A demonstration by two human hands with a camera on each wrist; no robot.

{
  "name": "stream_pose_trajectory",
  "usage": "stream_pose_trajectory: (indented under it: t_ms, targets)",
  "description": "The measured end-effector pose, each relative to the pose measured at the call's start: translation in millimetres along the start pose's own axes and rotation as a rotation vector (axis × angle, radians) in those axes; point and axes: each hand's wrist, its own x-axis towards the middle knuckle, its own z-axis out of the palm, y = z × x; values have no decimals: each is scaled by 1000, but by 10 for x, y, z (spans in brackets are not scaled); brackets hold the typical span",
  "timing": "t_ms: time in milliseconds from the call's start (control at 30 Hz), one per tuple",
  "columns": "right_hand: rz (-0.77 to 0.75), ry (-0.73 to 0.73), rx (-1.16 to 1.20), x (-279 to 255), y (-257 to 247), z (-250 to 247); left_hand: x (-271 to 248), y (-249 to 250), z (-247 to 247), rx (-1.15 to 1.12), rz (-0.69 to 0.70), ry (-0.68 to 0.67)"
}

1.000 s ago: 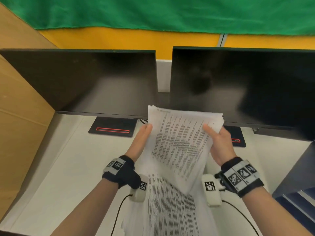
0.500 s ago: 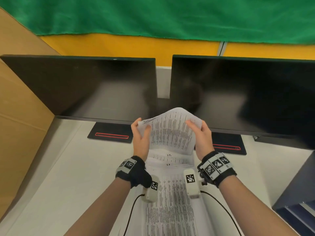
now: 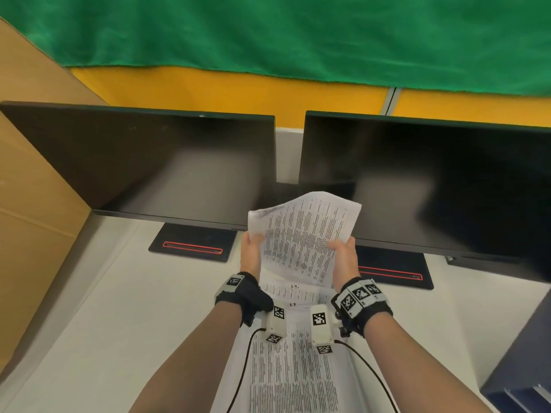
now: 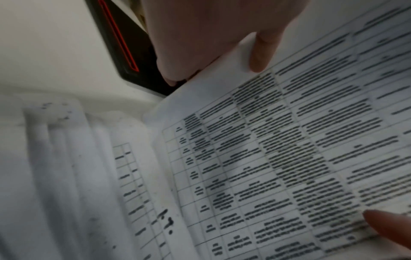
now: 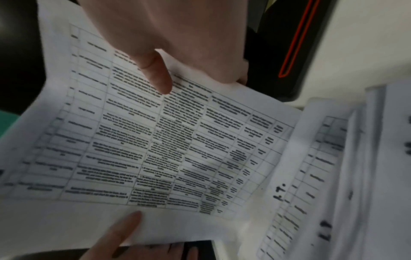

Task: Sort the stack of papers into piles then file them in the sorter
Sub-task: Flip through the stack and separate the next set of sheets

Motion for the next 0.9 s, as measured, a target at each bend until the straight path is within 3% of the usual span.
stream_pose_trajectory:
  t_ms: [167,267,467,567,767,900]
  targets:
    - [-13,4,-71,28,106,74,-69,-13,25,108,36,22]
    - [-105,-28,-63,-67,38,134,-148,105,-58,207,171,41]
    - [-306,-144,-160,-422,-56,198,-507,507,-793,371,409,210]
    - [-293,-150,-412,-482,273,6,-751,554,-1419,467,240,239]
    - [-328,-107,-1099,-634,1053,-476,-788,-152,-2676,952,-251,404]
    - [-347,-94,-1208,-722,1185,-621,-653,-242,-3102,1074,-410,462]
